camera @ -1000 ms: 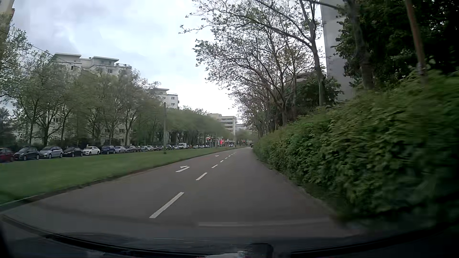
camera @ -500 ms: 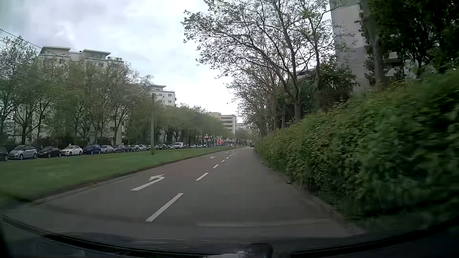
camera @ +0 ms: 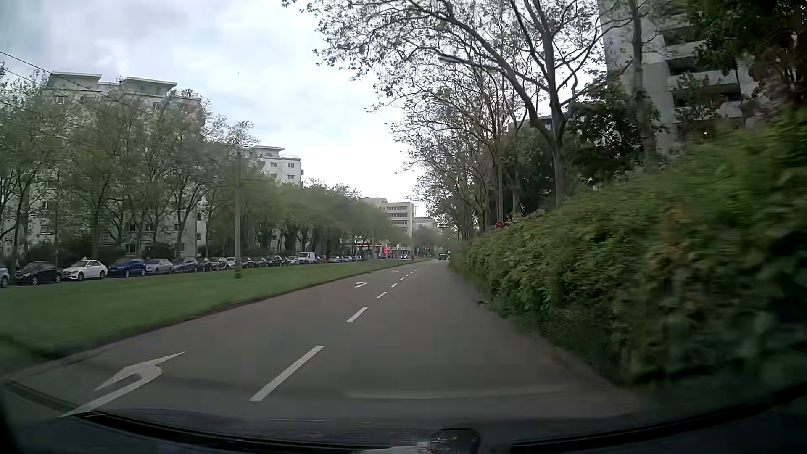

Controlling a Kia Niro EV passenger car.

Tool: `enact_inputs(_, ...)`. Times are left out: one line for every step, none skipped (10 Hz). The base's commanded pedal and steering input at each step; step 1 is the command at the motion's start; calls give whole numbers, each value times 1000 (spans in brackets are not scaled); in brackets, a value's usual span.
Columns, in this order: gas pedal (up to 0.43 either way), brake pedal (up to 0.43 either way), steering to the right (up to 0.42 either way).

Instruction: Follow the waypoints while adhering to traffic rules and regulations

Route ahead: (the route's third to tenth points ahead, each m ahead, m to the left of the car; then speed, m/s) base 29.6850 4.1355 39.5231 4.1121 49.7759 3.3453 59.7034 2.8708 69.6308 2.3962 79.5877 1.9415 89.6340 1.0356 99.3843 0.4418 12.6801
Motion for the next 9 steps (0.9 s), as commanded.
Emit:
enact_inputs(87,0,3)
enact_inputs(87,0,5)
enact_inputs(87,0,5)
enact_inputs(87,0,5)
enact_inputs(87,0,5)
enact_inputs(87,0,4)
enact_inputs(87,0,4)
enact_inputs(87,0,4)
enact_inputs(87,0,4)
